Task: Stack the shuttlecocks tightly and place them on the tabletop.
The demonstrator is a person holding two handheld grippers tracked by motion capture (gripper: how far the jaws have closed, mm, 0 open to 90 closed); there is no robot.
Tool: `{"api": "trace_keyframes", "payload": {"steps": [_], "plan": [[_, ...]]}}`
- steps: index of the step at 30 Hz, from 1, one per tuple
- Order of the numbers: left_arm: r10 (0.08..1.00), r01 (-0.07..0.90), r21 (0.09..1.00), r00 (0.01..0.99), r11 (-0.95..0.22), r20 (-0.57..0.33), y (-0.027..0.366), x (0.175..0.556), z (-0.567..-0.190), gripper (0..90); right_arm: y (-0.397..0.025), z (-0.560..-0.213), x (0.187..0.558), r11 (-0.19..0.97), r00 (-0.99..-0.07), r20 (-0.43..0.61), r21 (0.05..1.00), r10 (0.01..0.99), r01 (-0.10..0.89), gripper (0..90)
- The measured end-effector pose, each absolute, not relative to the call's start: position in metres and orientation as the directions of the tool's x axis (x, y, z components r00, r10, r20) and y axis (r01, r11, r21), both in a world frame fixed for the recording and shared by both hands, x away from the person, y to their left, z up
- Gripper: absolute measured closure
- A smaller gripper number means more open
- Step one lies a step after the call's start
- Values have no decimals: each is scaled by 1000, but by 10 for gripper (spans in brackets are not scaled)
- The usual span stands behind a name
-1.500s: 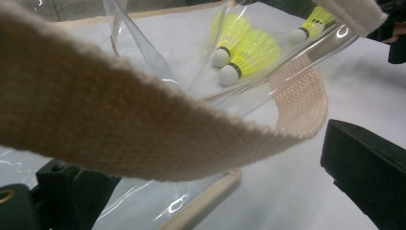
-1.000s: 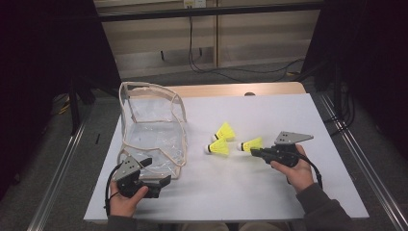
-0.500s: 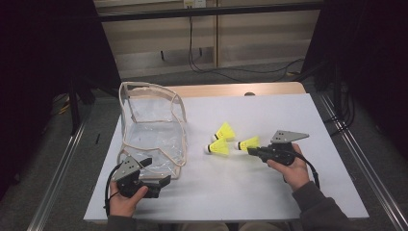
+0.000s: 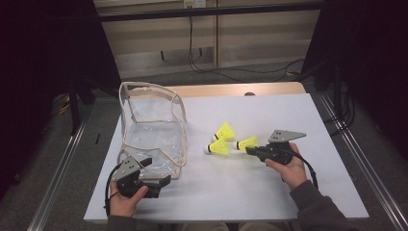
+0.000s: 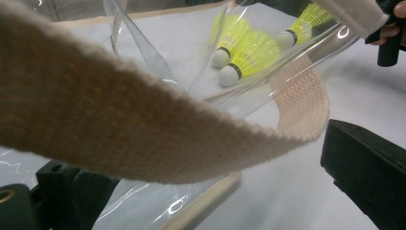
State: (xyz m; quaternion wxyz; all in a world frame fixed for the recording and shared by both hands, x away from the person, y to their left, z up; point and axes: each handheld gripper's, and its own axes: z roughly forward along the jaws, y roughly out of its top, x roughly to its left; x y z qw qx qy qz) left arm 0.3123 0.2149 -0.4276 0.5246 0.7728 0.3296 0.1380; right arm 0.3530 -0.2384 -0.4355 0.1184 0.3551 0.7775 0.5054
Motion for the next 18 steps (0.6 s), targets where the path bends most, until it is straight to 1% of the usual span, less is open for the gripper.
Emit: {"api": "trace_keyframes", "payload": {"steps": [18], "plan": [[657,365,902,743,-232,-132,215,312,-428,23,-234,-437,358,239,-719,172,870,673,432,896]]}}
